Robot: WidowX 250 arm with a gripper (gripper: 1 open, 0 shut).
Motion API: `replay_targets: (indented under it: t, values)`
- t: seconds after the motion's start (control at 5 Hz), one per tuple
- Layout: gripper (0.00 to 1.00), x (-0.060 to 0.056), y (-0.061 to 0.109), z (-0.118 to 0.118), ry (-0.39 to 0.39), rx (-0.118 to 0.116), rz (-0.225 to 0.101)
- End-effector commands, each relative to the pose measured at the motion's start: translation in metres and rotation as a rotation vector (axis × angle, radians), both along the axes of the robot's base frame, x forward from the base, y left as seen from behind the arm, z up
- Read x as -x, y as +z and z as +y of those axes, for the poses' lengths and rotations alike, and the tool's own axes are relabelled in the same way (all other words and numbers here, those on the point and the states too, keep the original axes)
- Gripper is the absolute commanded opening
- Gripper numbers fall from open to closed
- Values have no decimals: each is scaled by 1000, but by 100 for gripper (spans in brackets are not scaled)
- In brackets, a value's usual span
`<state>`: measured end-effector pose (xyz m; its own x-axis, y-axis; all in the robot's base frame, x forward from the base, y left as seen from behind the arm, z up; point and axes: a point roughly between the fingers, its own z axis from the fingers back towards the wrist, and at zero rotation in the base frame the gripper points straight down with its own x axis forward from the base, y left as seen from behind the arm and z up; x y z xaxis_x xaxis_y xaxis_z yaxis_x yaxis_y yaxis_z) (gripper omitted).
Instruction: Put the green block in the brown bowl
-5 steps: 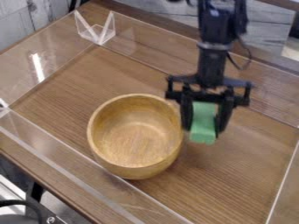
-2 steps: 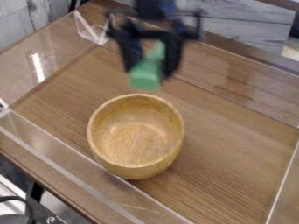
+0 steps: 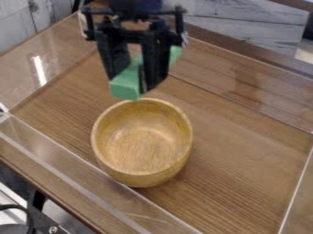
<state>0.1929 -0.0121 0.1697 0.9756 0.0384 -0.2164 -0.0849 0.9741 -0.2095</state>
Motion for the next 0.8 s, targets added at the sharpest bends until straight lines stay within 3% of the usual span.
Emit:
replay_targets:
  t: [0.0,0.4,0.6]
  values:
    - [0,2,-8,-13,-75,-3,-73]
    - [0,10,-37,-51,-138,-21,-114]
    - [0,10,-44,-72,-148,-25,-134]
